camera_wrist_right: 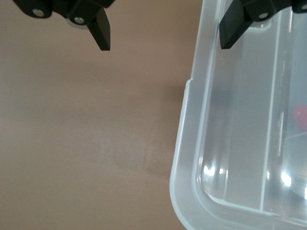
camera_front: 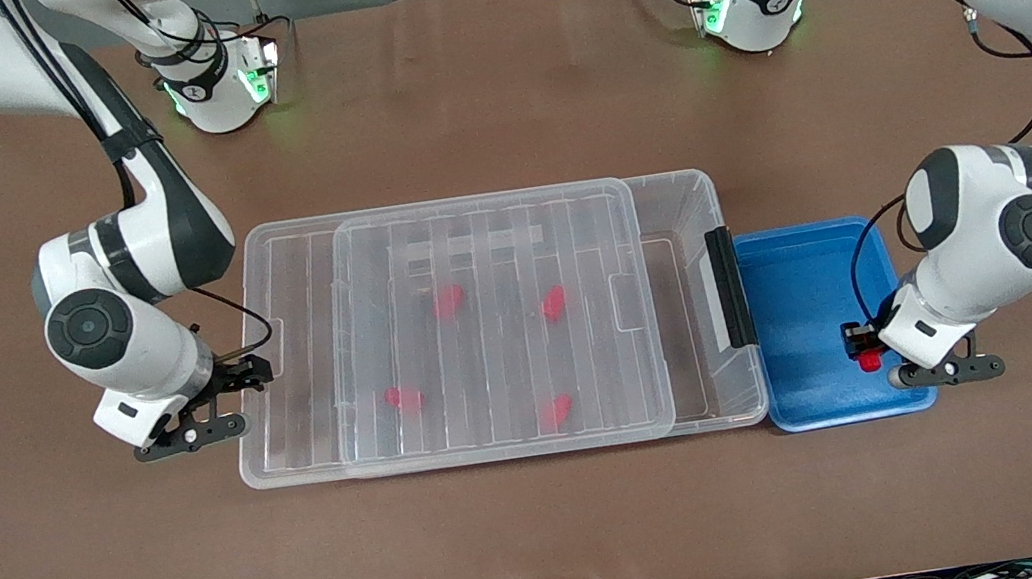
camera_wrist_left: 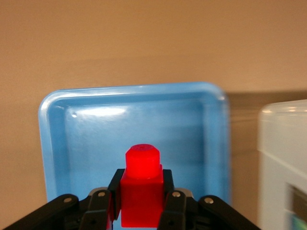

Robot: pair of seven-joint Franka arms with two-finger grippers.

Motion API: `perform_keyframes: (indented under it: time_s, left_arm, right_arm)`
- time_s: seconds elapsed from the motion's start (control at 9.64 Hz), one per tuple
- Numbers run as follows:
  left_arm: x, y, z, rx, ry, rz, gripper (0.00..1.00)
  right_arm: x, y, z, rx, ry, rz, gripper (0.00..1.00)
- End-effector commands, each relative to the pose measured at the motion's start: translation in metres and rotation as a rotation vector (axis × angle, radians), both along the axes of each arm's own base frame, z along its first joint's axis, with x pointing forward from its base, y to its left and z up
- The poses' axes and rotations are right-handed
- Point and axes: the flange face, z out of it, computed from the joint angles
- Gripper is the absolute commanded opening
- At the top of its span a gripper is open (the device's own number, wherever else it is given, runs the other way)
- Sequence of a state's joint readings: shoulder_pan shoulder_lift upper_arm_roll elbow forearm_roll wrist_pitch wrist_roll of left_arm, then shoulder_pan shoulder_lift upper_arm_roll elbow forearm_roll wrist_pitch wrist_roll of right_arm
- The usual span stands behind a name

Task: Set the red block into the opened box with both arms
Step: 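Lift the red block with the left gripper and carry it over the box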

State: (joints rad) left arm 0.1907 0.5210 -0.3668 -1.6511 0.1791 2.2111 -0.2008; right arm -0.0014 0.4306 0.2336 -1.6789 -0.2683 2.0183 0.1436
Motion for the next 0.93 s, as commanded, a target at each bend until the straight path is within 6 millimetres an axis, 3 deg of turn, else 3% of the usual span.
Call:
perform_keyframes:
  time_s: [0.0,0.21,0.41,0.62,0.83]
  left_arm:
    - [-0.015,-0.062,0.013,-0.010,0.066,0.069,0.00]
    - [-0.029,-0.124,0.025,-0.027,0.073,0.150,0.00]
    - [-0.039,-0.174,0.028,-0.035,0.067,0.181,0.00]
    - [-0.046,-0.209,0.031,-0.045,0.058,0.192,0.00]
    - [-0.054,-0.228,0.006,-0.011,0.075,0.173,0.00]
  right_arm:
    - [-0.003,-0.021,0.007,-0.026,0.012,0.042,1.00]
    - [-0.002,-0.029,0.008,-0.028,0.020,0.051,1.00]
    - [-0.002,-0.045,0.014,-0.032,0.036,0.086,1.00]
    - [-0.001,-0.063,0.017,-0.038,0.055,0.108,1.00]
    - [0.000,-0.084,0.020,-0.048,0.068,0.148,1.00]
